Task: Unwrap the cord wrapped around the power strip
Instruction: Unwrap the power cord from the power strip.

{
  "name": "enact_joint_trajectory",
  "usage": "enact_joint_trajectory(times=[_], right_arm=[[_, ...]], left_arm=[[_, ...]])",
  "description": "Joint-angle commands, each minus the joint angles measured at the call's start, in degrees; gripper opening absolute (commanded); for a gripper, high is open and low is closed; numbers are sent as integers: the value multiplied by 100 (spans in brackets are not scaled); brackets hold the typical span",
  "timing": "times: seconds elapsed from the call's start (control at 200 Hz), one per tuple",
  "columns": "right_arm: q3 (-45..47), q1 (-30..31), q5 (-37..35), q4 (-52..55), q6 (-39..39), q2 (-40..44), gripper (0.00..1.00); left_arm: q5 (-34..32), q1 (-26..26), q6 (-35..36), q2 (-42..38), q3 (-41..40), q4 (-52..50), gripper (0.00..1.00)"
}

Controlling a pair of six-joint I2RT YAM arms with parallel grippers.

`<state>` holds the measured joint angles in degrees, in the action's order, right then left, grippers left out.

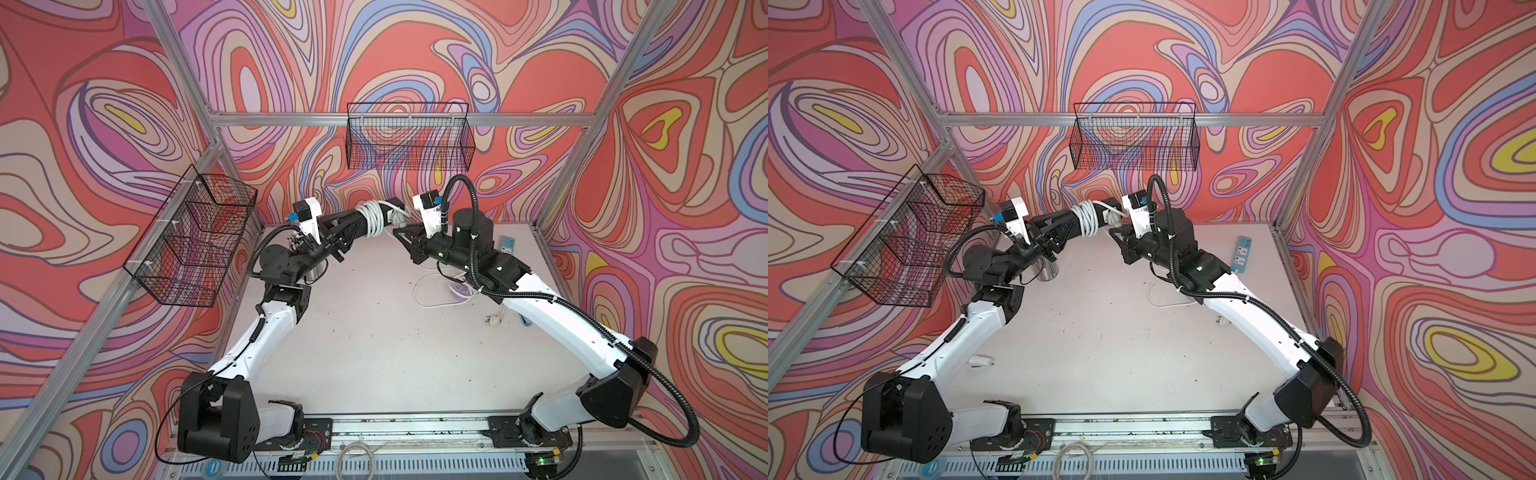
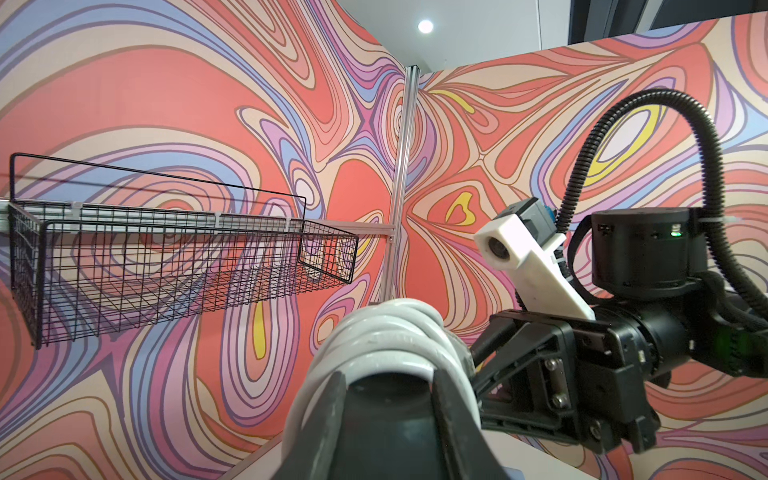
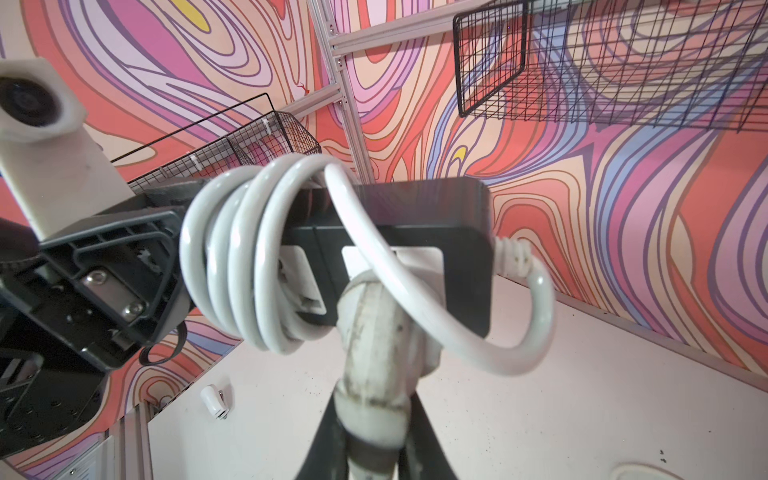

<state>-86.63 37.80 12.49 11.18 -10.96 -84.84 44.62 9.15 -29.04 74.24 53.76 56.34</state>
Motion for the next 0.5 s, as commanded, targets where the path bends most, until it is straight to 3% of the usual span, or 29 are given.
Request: enact_joint_trajectory(times=[0.0,0.275,0.491], right_arm=[[17,-357,60,-206,-12,391,0],[24,-332,396,-437,-230,222,0],[-156,597,183,-813,-232,-343,0]], left_arm=[[-263,-166,46,-34,-4,330,0],[-279,-207,-26,-15,-4,412,0],[-315,-212,-65,12,-14,446,0]])
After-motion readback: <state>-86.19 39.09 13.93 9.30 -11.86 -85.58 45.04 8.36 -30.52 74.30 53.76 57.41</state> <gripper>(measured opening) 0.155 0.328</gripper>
